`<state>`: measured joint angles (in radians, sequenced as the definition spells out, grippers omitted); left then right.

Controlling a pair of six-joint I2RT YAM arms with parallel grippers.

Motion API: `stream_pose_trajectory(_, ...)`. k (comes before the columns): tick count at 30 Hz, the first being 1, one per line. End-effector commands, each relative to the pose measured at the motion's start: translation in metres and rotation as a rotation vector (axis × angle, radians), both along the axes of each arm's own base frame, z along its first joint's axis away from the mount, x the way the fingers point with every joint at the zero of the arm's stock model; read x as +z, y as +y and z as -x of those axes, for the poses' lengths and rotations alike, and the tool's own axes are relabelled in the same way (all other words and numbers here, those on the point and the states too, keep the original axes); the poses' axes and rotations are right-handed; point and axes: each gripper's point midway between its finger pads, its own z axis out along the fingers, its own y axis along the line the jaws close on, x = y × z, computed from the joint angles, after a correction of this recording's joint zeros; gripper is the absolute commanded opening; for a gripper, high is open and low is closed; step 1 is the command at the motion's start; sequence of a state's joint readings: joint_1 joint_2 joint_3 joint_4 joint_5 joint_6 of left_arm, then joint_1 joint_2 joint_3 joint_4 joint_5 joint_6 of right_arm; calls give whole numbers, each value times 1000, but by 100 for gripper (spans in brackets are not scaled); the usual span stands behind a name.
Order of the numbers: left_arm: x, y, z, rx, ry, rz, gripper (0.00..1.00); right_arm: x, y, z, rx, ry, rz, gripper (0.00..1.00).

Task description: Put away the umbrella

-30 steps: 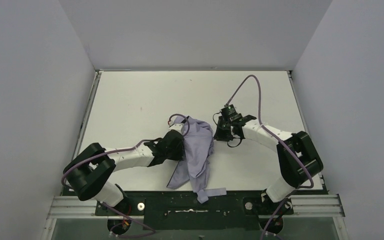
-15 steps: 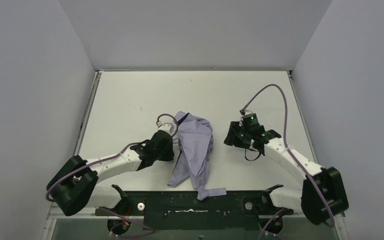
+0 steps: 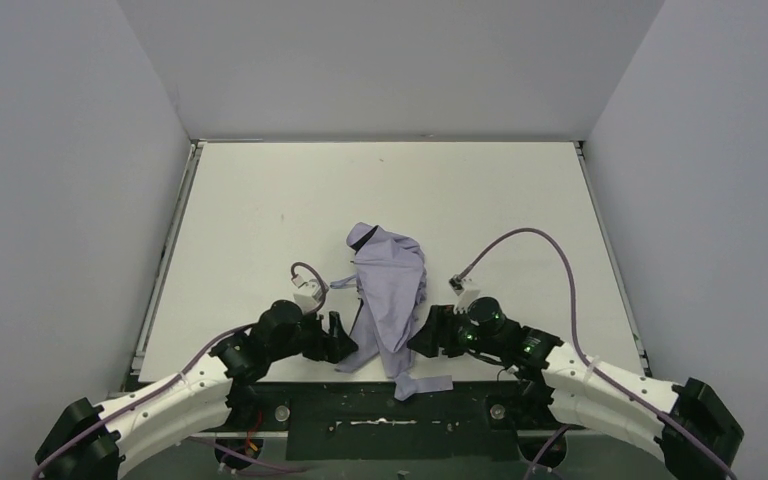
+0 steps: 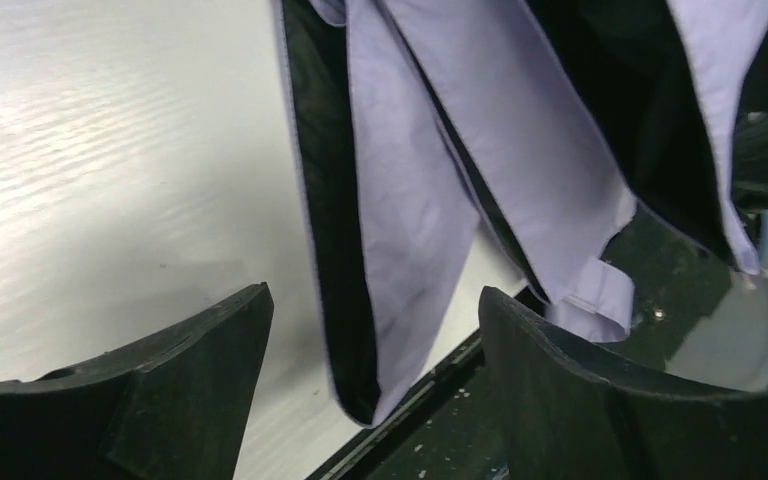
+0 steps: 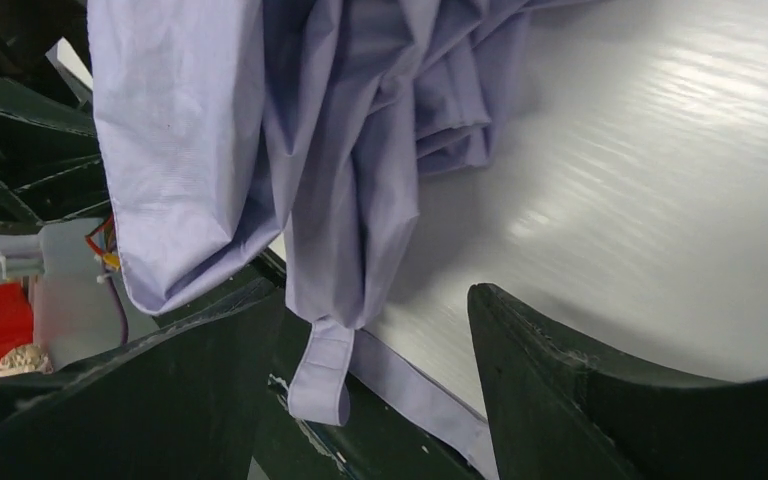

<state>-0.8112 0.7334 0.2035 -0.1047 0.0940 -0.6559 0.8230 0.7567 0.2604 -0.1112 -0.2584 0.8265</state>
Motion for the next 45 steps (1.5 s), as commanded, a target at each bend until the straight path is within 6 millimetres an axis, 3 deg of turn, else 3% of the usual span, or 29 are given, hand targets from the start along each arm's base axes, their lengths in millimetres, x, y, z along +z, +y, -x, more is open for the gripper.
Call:
stream_pose_trajectory(1,27,-28,5,-101,-37,152,76,24,44,-10,41,-82,-120,69)
stream_pose_trajectory(7,1,-27,8,-93,29,104,76,-1,56,-17,-4,-57,-72,63)
stream_pose_trajectory(13,-10,-41,15,-147,54,85,53,7,68,-18,5,-52,-145,54)
stream_pose_trajectory(18,-16,-54,22,-189,71,69,28,16,76,-12,45,-37,-194,34)
stream_pose_trajectory(22,-17,-69,29,-239,67,50,13,24,76,-9,47,-24,-216,10)
stream_pose_trajectory(26,-13,-92,29,-277,57,68,0,41,74,-7,33,-21,-255,0)
stream_pose_trajectory(30,-12,-118,30,-311,58,121,0,53,73,-2,44,-4,-275,0)
stream_pose_trajectory(34,-17,-130,30,-329,69,132,0,37,67,5,31,53,-245,0)
stream_pose_trajectory(35,-18,-130,29,-324,69,131,1,31,64,7,22,66,-230,0)
stream_pose_trajectory(40,-19,-110,33,-300,69,81,26,-1,52,10,-22,121,-162,0)
stream_pose_trajectory(45,-15,-82,43,-289,69,17,45,-18,50,10,-25,134,-110,0)
